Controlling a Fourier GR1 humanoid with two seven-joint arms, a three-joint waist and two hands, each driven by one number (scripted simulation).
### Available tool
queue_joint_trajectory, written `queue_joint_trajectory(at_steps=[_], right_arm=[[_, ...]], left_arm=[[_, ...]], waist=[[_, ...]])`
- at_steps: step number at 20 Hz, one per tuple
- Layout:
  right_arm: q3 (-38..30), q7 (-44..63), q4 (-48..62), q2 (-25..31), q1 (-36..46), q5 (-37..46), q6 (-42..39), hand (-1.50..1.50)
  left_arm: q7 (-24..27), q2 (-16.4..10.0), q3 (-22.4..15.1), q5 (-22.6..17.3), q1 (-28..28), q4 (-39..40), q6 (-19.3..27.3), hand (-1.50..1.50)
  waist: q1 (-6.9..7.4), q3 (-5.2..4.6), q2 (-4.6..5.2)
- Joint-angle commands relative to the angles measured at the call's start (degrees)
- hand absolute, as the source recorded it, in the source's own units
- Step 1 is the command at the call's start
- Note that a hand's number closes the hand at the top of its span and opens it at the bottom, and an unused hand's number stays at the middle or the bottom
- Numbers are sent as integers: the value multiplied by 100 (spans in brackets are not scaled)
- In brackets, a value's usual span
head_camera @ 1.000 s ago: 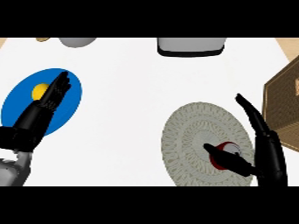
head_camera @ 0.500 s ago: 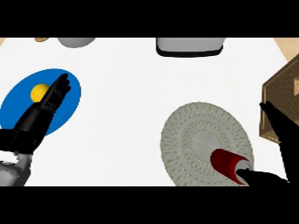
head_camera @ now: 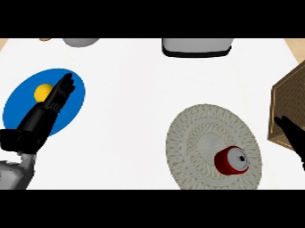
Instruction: Pick the can from the placemat and place it in the basket
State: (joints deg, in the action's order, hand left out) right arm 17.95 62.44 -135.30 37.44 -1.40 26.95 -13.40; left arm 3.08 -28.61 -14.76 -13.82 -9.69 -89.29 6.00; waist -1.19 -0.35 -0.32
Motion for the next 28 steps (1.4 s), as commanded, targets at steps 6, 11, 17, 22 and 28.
queue_joint_trajectory(at_steps=[6, 11, 17, 22, 28], right_arm=[[-451, 1772, -1457, 84, 197, -1076, -842, -150], [-756, 1304, -849, -344, 365, -946, -503, -150], [-374, -190, -47, -888, -323, 269, 87, -150], [-57, -1217, 457, -1016, -957, 1073, 575, -150], [-94, -1255, 520, -1412, -876, 1477, 418, -150]], left_arm=[[158, 289, -18, 163, -3, 215, -94, 0], [-44, 399, 120, 301, -220, 202, -161, 0], [-49, 559, 272, 581, -213, 260, -312, 0], [-242, 674, 407, 495, -176, 109, -427, 0], [-468, 788, 687, 705, -42, -196, -650, 0]], waist=[[31, 17, 12], [87, 29, 26], [81, 35, 29], [77, 38, 24], [106, 36, 25]])
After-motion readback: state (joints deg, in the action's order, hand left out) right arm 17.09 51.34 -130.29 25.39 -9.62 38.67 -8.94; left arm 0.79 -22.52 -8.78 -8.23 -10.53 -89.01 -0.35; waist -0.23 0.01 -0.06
